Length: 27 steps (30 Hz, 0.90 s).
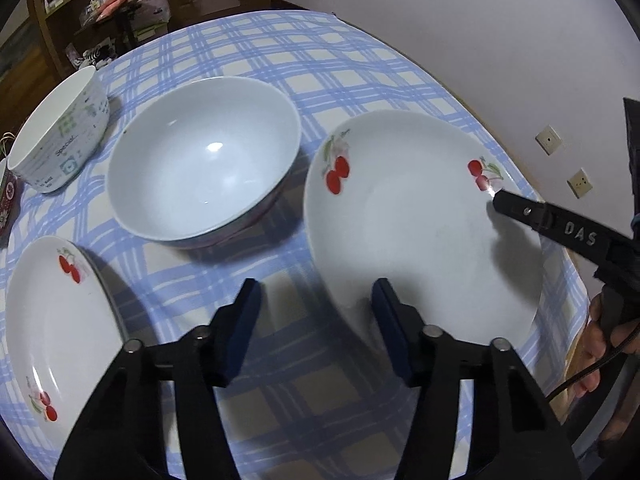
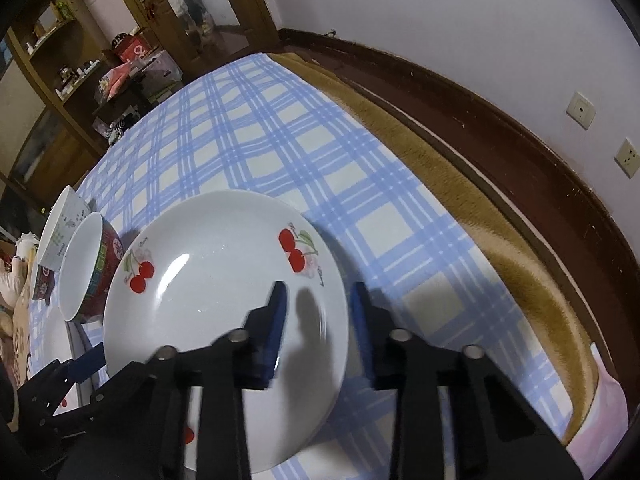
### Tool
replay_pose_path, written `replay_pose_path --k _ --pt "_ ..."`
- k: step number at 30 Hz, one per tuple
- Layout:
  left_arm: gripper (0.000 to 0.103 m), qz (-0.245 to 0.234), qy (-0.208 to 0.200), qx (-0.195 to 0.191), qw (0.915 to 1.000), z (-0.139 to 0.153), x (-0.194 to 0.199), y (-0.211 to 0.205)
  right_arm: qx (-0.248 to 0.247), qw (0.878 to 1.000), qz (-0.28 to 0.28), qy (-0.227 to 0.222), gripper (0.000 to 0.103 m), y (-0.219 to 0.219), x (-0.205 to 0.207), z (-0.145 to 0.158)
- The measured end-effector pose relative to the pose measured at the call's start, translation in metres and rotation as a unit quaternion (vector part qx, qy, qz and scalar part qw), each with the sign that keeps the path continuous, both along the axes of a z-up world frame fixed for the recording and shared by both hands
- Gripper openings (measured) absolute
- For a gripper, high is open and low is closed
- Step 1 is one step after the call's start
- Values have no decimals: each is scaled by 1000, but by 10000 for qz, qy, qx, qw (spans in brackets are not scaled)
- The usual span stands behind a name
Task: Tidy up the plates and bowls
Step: 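Close both grippers on the rim of the cherry-print plate, then lift the cherry-print plate and carry it toward the plate stack with both grippers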
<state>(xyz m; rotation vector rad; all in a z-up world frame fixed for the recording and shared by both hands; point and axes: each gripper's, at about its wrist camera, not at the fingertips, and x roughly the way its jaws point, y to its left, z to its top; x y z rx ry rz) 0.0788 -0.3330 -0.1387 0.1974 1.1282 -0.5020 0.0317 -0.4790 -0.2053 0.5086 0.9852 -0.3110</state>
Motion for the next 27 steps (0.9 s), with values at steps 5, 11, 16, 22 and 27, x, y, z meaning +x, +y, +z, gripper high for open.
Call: replay_pose_path --k 5,11,16,22,27 --pt "37 111 63 -143 9998 -1 6 -2 149 9998 -40 -87 20 -6 -1 -4" --pt "21 12 24 -159 9999 0 7 -10 196 9997 72 -135 19 -6 1 -8" --pt "21 82 127 -283 9995 -3 12 -9 265 9994 44 -199 19 -10 2 -10" --pt "22 -36 296 -309 9991 -3 18 -10 381 9990 -50 -229 19 -11 0 -11" --pt "22 -36 292 -309 9991 -3 18 -10 325 9992 -24 -248 19 -11 -1 -11"
